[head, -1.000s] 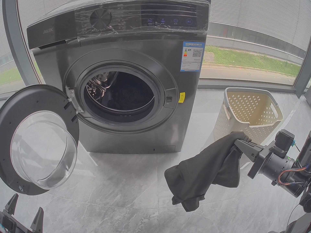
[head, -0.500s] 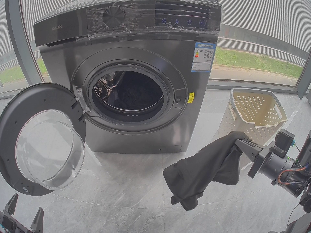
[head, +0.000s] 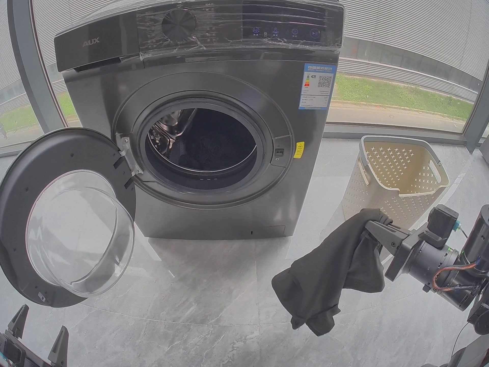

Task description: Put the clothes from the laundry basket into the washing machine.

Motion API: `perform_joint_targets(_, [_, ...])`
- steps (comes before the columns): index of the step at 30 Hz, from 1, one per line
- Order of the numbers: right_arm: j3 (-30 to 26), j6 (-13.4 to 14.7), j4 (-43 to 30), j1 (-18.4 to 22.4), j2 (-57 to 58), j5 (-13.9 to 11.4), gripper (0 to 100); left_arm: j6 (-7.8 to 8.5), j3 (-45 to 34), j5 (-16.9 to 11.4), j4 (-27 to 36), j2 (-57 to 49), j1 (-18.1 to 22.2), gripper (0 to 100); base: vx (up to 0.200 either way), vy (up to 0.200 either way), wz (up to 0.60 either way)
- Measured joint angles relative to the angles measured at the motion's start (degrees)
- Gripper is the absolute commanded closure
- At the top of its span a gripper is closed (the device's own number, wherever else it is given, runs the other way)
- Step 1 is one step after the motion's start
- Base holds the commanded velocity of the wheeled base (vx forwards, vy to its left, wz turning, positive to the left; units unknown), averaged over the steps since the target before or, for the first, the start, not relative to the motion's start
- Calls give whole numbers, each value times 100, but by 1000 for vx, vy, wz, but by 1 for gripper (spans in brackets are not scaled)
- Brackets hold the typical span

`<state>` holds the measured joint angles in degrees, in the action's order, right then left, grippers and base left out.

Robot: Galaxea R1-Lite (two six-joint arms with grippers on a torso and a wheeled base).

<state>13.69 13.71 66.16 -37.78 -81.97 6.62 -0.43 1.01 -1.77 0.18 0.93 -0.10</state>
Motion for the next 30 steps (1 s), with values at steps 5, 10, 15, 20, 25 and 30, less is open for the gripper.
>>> perform_joint_targets(5, [2, 0, 2, -9, -37, -9, 100, 0, 0, 0, -5, 0, 0, 0, 0, 40, 0])
perform_joint_targets(10, [-5, 0, 0, -15, -66, -30, 100, 0, 0, 2, -11, 0, 0, 0, 0, 0, 0])
perform_joint_targets(15, [-13, -1, 0, -20, -77, -39, 100, 0, 0, 5, -11, 0, 0, 0, 0, 0, 0])
perform_joint_targets(20, [-20, 5, 0, -41, -78, -41, 100, 0, -2, 0, -7, 0, 0, 0, 200, 0, 0])
perform_joint_targets(25, [-24, 0, 2, -116, -80, -46, 100, 0, 0, 2, -9, 0, 0, 0, 80, 0, 0])
perform_joint_targets(30, [33, -9, 44, -255, -216, -35, 100, 7, 0, 11, -9, 0, 0, 0, 0, 0, 0])
